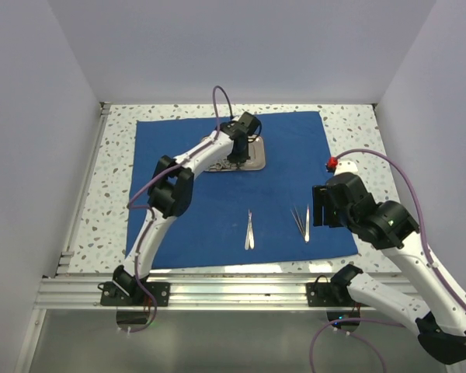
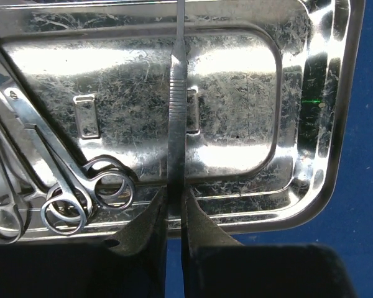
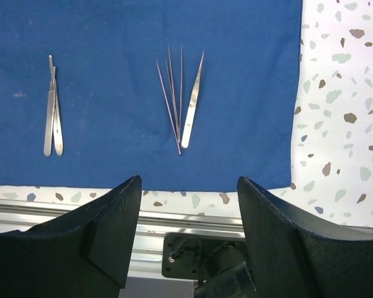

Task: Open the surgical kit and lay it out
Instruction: Pick up the medical item from the container, then place the medical item in the surgical kit.

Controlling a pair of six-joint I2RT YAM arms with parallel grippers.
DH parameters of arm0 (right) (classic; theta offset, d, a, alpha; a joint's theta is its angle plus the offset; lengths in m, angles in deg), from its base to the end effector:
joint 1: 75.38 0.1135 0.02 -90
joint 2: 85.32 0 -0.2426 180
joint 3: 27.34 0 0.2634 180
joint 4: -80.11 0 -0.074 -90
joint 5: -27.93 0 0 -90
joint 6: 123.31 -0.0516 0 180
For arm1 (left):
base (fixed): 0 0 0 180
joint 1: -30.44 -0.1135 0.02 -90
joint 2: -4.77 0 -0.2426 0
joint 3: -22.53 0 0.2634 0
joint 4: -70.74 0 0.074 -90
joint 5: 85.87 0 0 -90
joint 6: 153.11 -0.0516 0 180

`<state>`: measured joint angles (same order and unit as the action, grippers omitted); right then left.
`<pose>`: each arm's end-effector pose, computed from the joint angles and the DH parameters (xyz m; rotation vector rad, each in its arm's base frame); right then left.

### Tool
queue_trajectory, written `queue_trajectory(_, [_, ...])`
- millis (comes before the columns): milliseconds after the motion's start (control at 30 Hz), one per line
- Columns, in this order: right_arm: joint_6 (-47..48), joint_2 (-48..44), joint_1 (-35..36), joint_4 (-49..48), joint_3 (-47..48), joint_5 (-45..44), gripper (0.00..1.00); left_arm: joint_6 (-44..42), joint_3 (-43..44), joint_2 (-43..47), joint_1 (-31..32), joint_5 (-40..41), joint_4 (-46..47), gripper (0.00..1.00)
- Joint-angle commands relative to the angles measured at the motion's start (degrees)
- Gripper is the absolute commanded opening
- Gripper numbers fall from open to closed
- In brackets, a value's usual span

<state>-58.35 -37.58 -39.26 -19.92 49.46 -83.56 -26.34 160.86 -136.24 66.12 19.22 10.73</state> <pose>0.1436 0.0814 0.3263 -0.0700 2.3771 0.0409 0.4371 -0.2973 0.1438 -0.1085 2.6028 -0.0956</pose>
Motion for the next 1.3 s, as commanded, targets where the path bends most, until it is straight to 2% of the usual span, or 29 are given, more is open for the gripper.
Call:
queue_trajectory(0, [1.48, -0.99, 0.27, -1.5, 1.67, 0.66, 0.67, -1.09, 0.96, 8.11, -0.61, -0.59, -1.49, 0.0])
queue_trajectory(133, [1.83, -1.52, 0.27, -1.94, 1.67, 1.19, 0.67, -0.48, -1.41, 12.42, -0.26, 0.55, -2.63, 0.0])
queue_trajectory(300, [2.01, -2.22, 0.27, -2.56, 1.58, 2.68, 0.67, 2.07, -9.57, 20.15, 2.19, 2.04, -3.42, 0.0])
queue_trajectory(600, [2.45, -3.19, 0.36, -2.21, 2.37, 5.85, 0.67, 17.34, -31.28, 33.33, 15.46, 3.37, -4.21, 0.0])
queue_trajectory(733, [2.71, -3.89, 0.27, -1.33, 2.28, 6.99, 0.67, 23.42, -36.48, 35.1, 22.66, 3.27, -4.39, 0.0])
queue_trajectory(1033, [2.63, -5.91, 0.36, 0.87, 0.62, 8.49, 0.66, 30.28, -39.73, 33.7, 28.65, 0.73, -4.92, 0.0])
queue_trajectory(1100, [2.45, -6.61, 0.27, 0.78, 0.35, 8.66, 0.66, 30.11, -39.56, 32.91, 28.74, -0.06, -4.92, 0.1])
queue_trajectory(1133, [2.36, -6.7, 0.27, 0.78, 0.17, 8.49, 0.66, 30.02, -39.47, 32.82, 28.83, -0.5, -5.18, 0.19])
queue_trajectory(1200, [2.1, -6.61, 0.27, 0.96, 0.17, 8.23, 0.66, 29.67, -38.68, 32.47, 28.74, -0.68, -5.79, 0.31])
queue_trajectory(1233, [2.01, -6.35, 0.27, 1.04, 0.26, 7.7, 0.67, 29.41, -38.07, 32.29, 28.74, -0.42, -6.67, 0.4])
queue_trajectory(1267, [1.75, -6.35, 0.27, 1.05, 0.35, 7.52, 0.66, 28.71, -36.5, 32.12, 28.66, -0.24, -7.28, 0.44])
